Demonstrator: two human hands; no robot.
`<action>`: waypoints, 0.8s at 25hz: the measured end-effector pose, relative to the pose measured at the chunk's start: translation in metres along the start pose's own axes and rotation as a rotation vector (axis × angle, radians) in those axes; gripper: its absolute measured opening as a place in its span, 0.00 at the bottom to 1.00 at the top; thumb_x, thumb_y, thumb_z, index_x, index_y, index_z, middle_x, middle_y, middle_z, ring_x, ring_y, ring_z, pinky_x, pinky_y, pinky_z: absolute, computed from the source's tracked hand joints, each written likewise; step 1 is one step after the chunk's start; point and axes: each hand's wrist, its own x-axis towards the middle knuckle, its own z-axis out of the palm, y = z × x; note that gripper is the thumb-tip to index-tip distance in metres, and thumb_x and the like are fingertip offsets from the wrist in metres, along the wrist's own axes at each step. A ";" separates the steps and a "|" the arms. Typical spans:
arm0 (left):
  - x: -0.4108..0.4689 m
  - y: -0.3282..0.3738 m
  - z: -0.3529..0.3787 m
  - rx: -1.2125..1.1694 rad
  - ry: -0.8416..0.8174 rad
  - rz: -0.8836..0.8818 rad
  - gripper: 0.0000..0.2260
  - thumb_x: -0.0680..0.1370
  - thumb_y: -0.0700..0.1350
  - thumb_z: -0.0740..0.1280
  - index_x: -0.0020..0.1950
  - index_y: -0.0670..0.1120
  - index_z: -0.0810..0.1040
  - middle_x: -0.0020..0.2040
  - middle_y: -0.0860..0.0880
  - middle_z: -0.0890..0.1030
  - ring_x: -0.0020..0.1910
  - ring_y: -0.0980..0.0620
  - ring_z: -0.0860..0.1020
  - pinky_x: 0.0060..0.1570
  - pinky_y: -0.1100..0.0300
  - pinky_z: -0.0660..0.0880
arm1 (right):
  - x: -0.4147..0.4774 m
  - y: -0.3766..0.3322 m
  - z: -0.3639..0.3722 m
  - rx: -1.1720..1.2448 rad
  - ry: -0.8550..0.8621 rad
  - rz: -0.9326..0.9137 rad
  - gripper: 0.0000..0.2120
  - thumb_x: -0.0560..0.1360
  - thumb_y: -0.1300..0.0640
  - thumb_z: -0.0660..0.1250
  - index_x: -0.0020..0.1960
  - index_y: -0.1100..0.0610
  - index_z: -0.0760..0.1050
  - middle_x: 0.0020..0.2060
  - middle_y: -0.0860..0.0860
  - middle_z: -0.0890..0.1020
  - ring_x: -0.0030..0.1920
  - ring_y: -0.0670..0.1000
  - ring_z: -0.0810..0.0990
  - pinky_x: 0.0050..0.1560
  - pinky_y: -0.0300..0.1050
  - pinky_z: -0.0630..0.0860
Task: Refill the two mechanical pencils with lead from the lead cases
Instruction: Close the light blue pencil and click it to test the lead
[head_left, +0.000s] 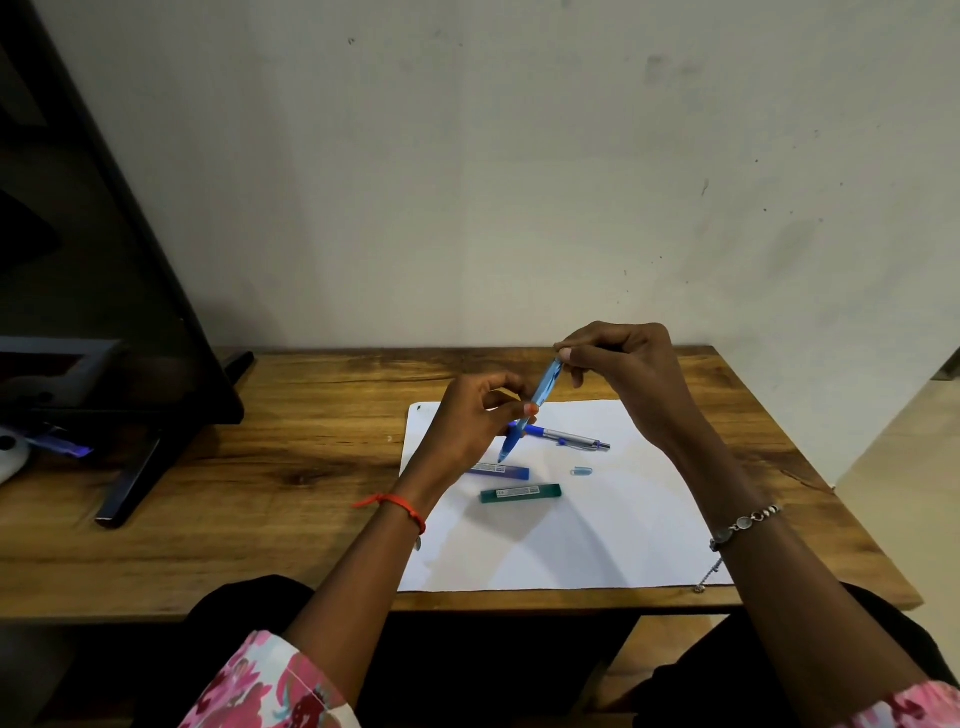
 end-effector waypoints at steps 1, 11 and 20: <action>0.000 0.000 0.000 0.008 0.003 -0.008 0.06 0.74 0.37 0.67 0.50 0.41 0.77 0.47 0.45 0.79 0.43 0.49 0.80 0.43 0.64 0.77 | 0.000 0.000 0.000 -0.011 -0.005 -0.003 0.07 0.71 0.71 0.66 0.41 0.64 0.81 0.28 0.48 0.82 0.29 0.49 0.76 0.34 0.38 0.75; -0.001 0.006 -0.010 -0.125 0.014 0.035 0.05 0.75 0.36 0.65 0.47 0.45 0.75 0.39 0.50 0.80 0.37 0.58 0.80 0.35 0.70 0.78 | -0.007 0.015 -0.023 -0.606 -0.369 0.343 0.05 0.68 0.69 0.70 0.43 0.65 0.82 0.31 0.55 0.83 0.26 0.44 0.78 0.29 0.34 0.76; 0.001 0.006 -0.010 -0.136 0.029 0.036 0.05 0.75 0.37 0.65 0.49 0.45 0.75 0.40 0.50 0.80 0.40 0.56 0.80 0.37 0.68 0.79 | -0.012 0.023 -0.014 -0.780 -0.443 0.414 0.03 0.66 0.68 0.72 0.40 0.67 0.82 0.31 0.58 0.82 0.24 0.46 0.76 0.28 0.34 0.74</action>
